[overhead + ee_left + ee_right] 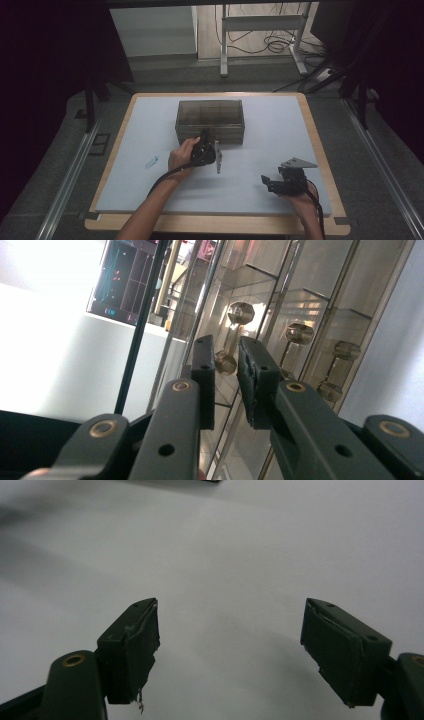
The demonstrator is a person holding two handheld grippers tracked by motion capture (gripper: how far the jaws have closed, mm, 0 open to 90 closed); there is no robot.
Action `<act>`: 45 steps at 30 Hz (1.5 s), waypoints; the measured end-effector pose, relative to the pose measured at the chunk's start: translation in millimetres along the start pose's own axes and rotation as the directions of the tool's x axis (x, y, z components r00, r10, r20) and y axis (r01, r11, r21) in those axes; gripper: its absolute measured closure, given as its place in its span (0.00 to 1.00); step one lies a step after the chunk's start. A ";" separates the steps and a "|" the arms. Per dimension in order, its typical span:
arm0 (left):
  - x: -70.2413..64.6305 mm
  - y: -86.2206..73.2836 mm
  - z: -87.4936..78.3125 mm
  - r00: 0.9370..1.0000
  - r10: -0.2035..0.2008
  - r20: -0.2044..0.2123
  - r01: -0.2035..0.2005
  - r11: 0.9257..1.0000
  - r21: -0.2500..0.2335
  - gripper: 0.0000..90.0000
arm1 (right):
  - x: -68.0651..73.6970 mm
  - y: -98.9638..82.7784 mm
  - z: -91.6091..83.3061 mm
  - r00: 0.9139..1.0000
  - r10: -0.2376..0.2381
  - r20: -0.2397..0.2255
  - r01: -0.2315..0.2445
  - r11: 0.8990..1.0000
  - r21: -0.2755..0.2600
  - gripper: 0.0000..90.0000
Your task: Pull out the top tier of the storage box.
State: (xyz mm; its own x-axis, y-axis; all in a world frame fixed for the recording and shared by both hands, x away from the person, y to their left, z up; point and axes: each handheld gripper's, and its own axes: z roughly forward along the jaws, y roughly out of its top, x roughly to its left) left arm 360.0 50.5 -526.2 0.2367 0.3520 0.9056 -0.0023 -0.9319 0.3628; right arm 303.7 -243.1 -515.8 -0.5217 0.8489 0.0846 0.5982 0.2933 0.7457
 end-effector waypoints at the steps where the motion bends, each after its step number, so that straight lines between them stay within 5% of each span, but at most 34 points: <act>1: -0.2 0.2 0.0 1.000 0.002 -0.003 -0.002 1.000 0.000 0.88 | -0.1 0.0 0.0 1.000 0.000 0.000 0.000 1.000 -0.001 0.25; 15: -5.8 1.4 0.3 0.998 0.031 -0.045 -0.031 1.000 0.005 0.90 | -0.6 -0.1 -0.3 1.000 0.000 0.001 0.000 1.000 0.001 0.25; 45: -5.6 -0.3 -1.5 0.998 0.051 -0.044 -0.051 0.999 0.007 0.91 | -1.0 -0.3 -0.1 1.000 0.003 0.001 -0.003 1.000 0.002 0.25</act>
State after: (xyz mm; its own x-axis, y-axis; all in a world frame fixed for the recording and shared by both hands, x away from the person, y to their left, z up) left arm 357.2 49.0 -531.1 0.1930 0.3072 0.9319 -0.0081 -0.9492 0.3146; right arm 304.0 -244.1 -516.0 -0.5191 0.8504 0.0863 0.6014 0.2916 0.7438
